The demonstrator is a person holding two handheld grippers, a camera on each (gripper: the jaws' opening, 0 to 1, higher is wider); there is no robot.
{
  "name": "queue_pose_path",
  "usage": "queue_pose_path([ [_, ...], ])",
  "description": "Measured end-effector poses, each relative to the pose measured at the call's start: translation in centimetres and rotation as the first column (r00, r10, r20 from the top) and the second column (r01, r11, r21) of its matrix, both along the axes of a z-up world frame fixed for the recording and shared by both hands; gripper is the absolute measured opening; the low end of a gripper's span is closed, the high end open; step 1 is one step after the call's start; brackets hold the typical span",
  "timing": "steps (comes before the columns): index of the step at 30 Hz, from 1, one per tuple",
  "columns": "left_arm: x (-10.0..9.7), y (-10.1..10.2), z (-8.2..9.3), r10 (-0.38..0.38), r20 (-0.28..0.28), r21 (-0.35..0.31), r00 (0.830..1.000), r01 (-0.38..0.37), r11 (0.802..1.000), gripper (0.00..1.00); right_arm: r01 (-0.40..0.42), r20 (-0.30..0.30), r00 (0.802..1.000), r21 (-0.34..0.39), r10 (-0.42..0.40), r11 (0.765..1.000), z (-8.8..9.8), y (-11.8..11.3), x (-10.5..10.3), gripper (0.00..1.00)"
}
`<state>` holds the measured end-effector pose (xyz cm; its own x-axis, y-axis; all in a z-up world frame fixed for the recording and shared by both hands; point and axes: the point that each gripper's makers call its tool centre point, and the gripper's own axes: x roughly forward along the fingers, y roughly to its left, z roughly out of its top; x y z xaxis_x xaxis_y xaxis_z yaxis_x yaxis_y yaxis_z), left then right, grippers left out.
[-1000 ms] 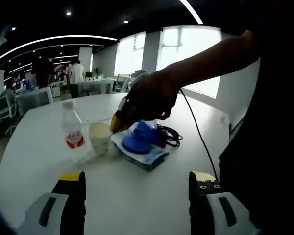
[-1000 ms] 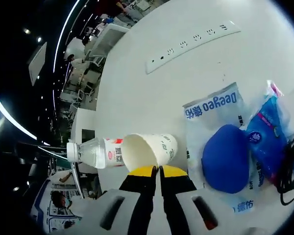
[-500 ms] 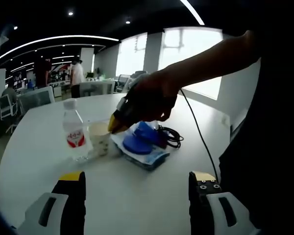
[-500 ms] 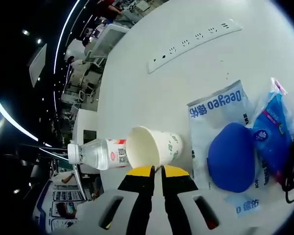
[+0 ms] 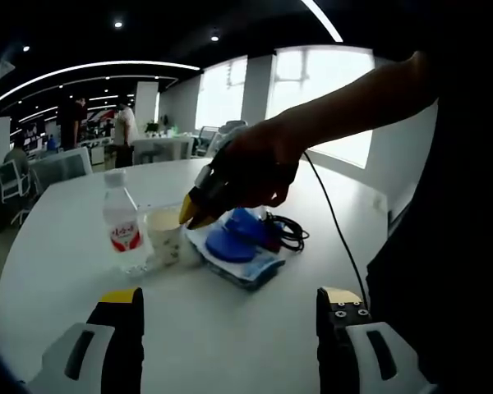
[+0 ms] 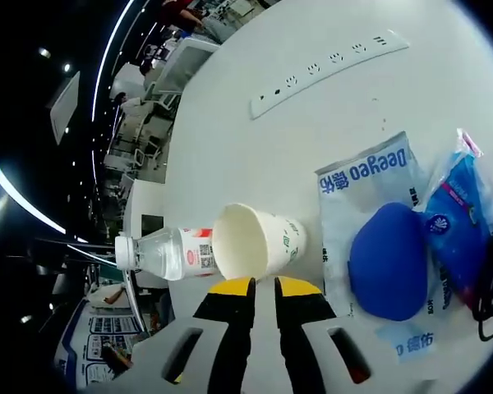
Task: Arrange the tabletop items into an orderly group along one side of the table until the central work area is clear of visible clutter.
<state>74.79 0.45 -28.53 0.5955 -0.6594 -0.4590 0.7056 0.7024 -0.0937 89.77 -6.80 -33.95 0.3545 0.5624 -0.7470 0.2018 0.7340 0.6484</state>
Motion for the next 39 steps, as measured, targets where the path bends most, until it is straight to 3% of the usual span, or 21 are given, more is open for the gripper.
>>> queue_pose_path([
  [6, 0.0, -0.2, 0.2, 0.004, 0.000, -0.001, 1.000, -0.004, 1.000, 0.85, -0.033, 0.068, 0.997, -0.012, 0.033, 0.999, 0.7, -0.2, 0.0, 0.18],
  [11, 0.0, -0.4, 0.3, 0.002, -0.015, -0.015, 1.000, -0.002, 1.000, 0.87, -0.013, 0.115, 0.993, 0.040, 0.009, 0.999, 2.2, 0.0, 0.3, 0.26],
  [12, 0.0, -0.4, 0.3, 0.000, -0.016, -0.015, 1.000, 0.000, 1.000, 0.87, -0.019, 0.150, 0.989, 0.037, 0.013, 0.999, 2.8, -0.1, 0.4, 0.28],
  [17, 0.0, -0.8, 0.8, -0.004, -0.017, -0.023, 1.000, 0.004, 1.000, 0.89, -0.076, 0.222, 0.973, 0.033, 0.067, 0.997, 4.0, -0.4, 0.2, 0.46],
  [21, 0.2, -1.3, 1.4, -0.003, -0.029, -0.040, 1.000, 0.002, 0.999, 0.93, -0.131, 0.338, 0.936, 0.065, 0.101, 0.989, 6.4, -0.7, -0.9, 0.55],
  [23, 0.2, -1.5, 1.7, -0.006, -0.033, -0.049, 0.999, 0.004, 0.999, 0.95, -0.143, 0.364, 0.925, 0.061, 0.112, 0.988, 7.0, -1.2, -1.3, 0.58],
  [27, 0.7, -1.7, 2.4, -0.005, -0.026, -0.058, 1.000, 0.003, 0.998, 0.95, -0.185, 0.478, 0.864, 0.009, 0.158, 0.983, 8.8, -2.5, -2.1, 0.65],
  [34, 1.1, -2.0, 2.6, -0.001, -0.026, -0.055, 1.000, -0.001, 0.999, 0.98, -0.191, 0.558, 0.808, -0.058, 0.190, 0.980, 10.2, -4.9, -3.6, 0.77],
  [35, 1.1, -2.1, 2.6, -0.001, -0.024, -0.054, 1.000, -0.001, 0.999, 0.99, -0.193, 0.571, 0.796, -0.074, 0.200, 0.978, 10.4, -5.2, -3.9, 0.78],
  [36, 1.1, -2.2, 2.5, -0.001, -0.025, -0.053, 1.000, 0.000, 0.999, 0.99, -0.199, 0.593, 0.772, -0.116, 0.228, 0.973, 10.5, -6.0, -4.2, 0.80],
  [39, 1.2, -2.5, 2.5, -0.007, -0.025, -0.050, 1.000, 0.006, 0.999, 0.99, -0.203, 0.611, 0.751, -0.147, 0.250, 0.968, 10.5, -7.1, -4.9, 0.83],
])
